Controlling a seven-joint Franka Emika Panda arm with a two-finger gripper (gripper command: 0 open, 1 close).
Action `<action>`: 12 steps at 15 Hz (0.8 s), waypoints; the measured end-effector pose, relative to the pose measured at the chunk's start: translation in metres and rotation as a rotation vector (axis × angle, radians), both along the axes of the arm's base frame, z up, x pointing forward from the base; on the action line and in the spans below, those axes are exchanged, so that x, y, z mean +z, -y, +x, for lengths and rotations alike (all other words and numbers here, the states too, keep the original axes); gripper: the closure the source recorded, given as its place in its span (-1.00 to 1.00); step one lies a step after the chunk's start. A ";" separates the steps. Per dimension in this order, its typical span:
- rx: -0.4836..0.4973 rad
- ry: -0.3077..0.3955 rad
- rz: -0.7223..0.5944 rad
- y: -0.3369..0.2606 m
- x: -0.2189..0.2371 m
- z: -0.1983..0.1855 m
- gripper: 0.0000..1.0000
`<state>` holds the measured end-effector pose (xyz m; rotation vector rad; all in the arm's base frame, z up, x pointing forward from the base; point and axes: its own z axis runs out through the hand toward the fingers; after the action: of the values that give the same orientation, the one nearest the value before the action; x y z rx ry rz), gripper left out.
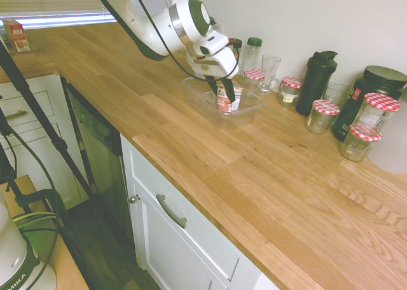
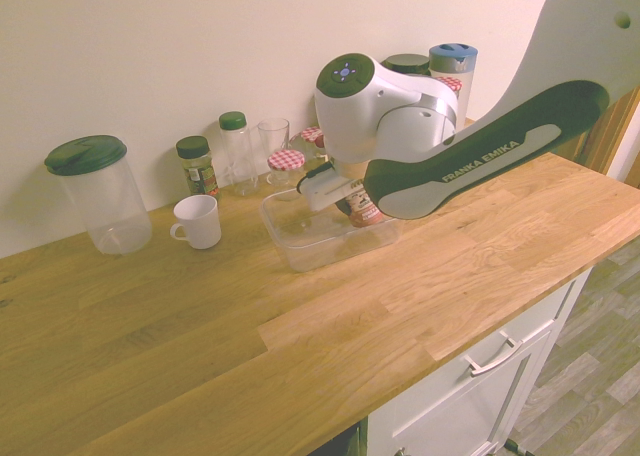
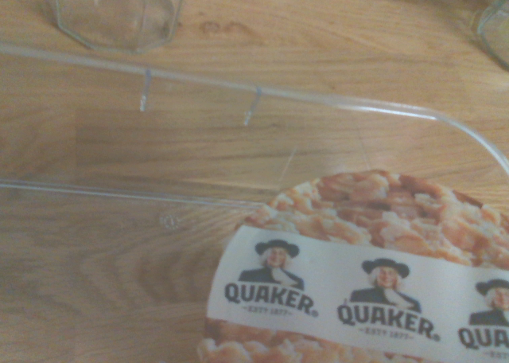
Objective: Put the cereal into the container
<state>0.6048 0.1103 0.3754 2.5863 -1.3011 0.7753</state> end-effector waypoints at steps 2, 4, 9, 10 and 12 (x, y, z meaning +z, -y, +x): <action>0.028 -0.039 0.018 0.005 -0.002 0.004 1.00; 0.044 -0.072 0.022 0.006 -0.006 0.009 1.00; 0.058 -0.117 0.042 0.010 -0.002 0.016 -1.00; 0.059 -0.122 0.044 0.010 -0.002 0.016 -1.00; 0.056 -0.130 0.054 0.013 -0.001 0.017 -1.00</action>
<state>0.6217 0.0978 0.3742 2.6755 -1.2339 0.5762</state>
